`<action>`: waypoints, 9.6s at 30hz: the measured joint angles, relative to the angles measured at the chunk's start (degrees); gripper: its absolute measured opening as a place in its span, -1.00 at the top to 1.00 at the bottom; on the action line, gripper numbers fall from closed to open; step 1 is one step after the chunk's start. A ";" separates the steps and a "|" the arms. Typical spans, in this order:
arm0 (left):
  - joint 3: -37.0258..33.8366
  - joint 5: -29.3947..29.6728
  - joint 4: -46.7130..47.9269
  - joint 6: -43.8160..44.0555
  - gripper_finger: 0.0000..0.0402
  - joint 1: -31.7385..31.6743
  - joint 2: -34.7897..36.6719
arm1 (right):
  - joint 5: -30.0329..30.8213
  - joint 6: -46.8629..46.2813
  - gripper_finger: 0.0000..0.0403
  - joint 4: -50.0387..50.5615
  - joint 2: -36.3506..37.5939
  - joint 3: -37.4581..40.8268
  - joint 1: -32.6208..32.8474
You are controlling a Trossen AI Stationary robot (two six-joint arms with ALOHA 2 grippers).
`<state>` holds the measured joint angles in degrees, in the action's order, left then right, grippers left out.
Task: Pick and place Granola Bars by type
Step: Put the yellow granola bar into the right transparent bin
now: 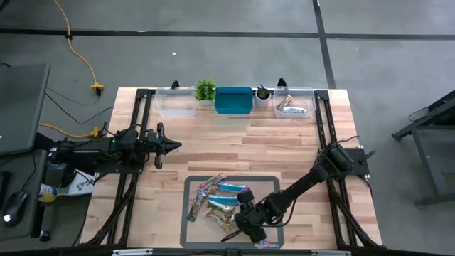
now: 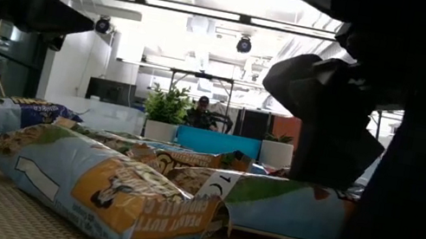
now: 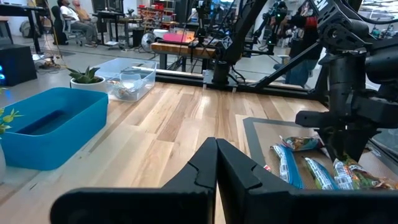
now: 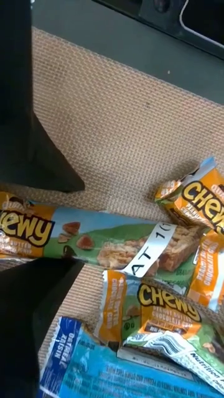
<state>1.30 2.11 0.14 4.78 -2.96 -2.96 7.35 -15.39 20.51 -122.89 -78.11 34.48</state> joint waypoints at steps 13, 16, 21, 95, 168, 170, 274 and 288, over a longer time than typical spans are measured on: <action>0.00 0.00 -0.01 0.01 0.99 0.00 -0.01 | -2.30 -2.10 0.64 -0.01 1.21 0.26 -1.75; 0.00 0.00 0.00 0.02 0.99 -0.02 -0.02 | -3.03 -2.17 0.72 0.05 2.23 0.27 -2.32; 0.00 0.01 -0.01 0.02 0.99 0.00 -0.01 | -6.80 -2.41 0.77 -0.21 3.56 0.39 -3.97; 0.00 0.00 0.00 0.02 0.99 0.00 -0.01 | 39.12 8.16 0.75 47.46 47.83 0.15 -62.57; 0.00 0.00 -0.01 0.01 0.99 -0.01 -0.01 | 17.08 42.01 0.28 46.18 15.27 0.17 -84.35; 0.00 0.00 0.00 0.02 0.99 0.00 0.00 | 15.76 39.96 0.24 47.57 15.38 0.17 -84.32; 0.02 -0.02 0.00 0.02 0.99 -0.02 0.00 | 16.31 -13.03 0.32 -42.32 19.41 0.16 6.17; 0.01 -0.02 0.00 0.02 0.99 -0.02 0.00 | 24.21 -13.17 0.32 -15.46 -3.15 -25.52 7.79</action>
<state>1.31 2.09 0.14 4.80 -2.98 -2.96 31.57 -28.56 5.05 -126.04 -103.63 42.27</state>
